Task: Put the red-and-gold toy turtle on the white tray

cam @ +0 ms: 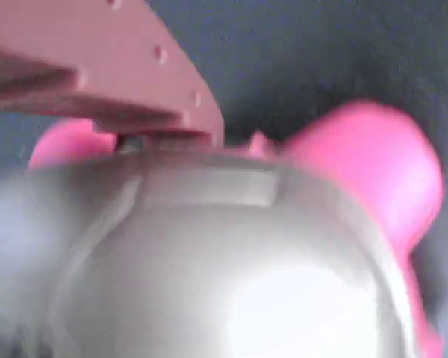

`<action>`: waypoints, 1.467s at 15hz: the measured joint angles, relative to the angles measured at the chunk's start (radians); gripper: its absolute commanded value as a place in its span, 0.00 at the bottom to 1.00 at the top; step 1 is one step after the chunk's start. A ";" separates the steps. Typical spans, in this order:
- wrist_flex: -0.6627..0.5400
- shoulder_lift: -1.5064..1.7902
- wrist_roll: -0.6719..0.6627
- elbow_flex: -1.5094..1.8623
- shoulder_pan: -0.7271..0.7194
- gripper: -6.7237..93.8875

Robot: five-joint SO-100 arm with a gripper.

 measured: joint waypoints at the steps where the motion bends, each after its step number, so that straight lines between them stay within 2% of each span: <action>1: 0.000 0.000 0.015 -0.008 0.002 0.08; 6: 0.029 0.008 0.049 -0.015 0.028 0.07; 8: 0.107 0.031 0.083 -0.055 0.034 0.07; 12: 0.241 0.272 0.160 -0.103 0.055 0.07; 17: 0.304 0.512 0.184 -0.104 0.103 0.06; 19: 0.337 0.541 0.187 -0.107 0.160 0.06; 22: 0.422 0.543 0.175 -0.244 0.360 0.06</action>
